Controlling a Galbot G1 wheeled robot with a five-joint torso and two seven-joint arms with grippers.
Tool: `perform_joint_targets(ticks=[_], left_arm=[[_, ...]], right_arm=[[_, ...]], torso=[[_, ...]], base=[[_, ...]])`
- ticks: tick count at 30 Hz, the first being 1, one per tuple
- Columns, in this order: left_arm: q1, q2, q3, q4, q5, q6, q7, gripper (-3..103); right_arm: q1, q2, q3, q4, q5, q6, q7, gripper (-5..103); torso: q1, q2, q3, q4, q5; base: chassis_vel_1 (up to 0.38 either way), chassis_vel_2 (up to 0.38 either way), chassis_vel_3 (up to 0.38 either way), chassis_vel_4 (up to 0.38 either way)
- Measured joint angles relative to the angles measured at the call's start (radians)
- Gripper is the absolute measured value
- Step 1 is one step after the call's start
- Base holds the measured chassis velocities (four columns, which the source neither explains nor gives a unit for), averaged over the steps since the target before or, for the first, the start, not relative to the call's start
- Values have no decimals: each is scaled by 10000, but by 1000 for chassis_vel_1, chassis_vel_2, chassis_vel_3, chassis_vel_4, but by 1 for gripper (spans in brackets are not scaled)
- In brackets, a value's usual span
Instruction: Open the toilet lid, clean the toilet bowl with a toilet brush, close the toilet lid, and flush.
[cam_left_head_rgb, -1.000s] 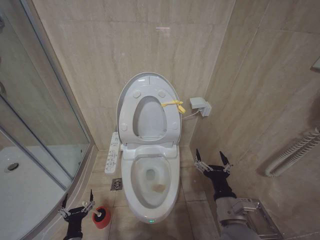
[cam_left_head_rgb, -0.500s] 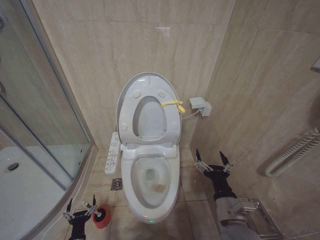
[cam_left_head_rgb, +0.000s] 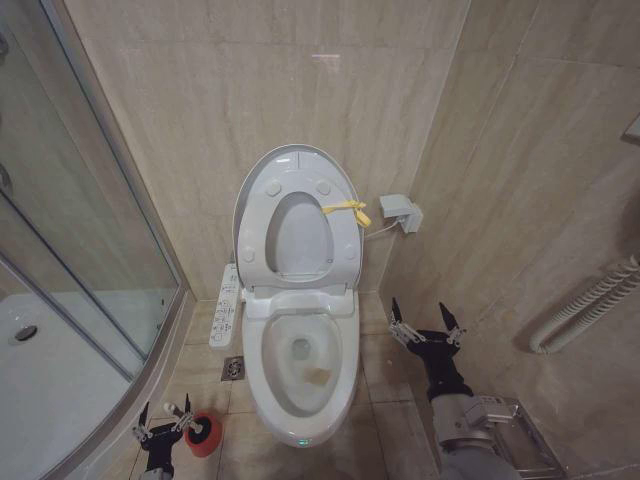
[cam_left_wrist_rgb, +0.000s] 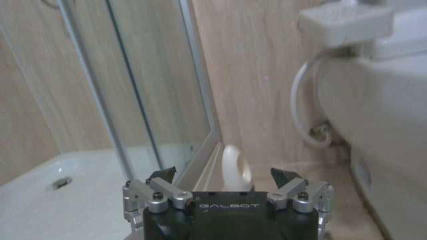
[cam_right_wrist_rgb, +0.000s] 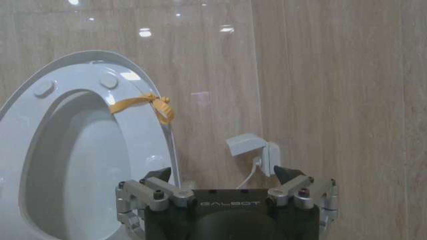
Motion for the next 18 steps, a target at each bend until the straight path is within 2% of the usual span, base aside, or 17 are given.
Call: perform_joint_targets(ticks=[12, 13, 18], left_arm=[[-510, -39, -10, 1132, 39, -395, 812, 97], [-543, -39, -18, 1182, 39, -445, 894, 84], [-639, -39, -77, 1399, 44, -783, 1335, 84]], right_arm=[[0, 0, 0, 0, 0, 0, 0, 100], [0, 0, 0, 0, 0, 0, 0, 100], [0, 0, 0, 0, 0, 0, 0, 100]], torso=[[0, 0, 0, 1, 0], [0, 0, 0, 1, 0], [0, 0, 0, 1, 0]], base=[[0, 0, 0, 0], [0, 0, 0, 0], [0, 0, 0, 0]])
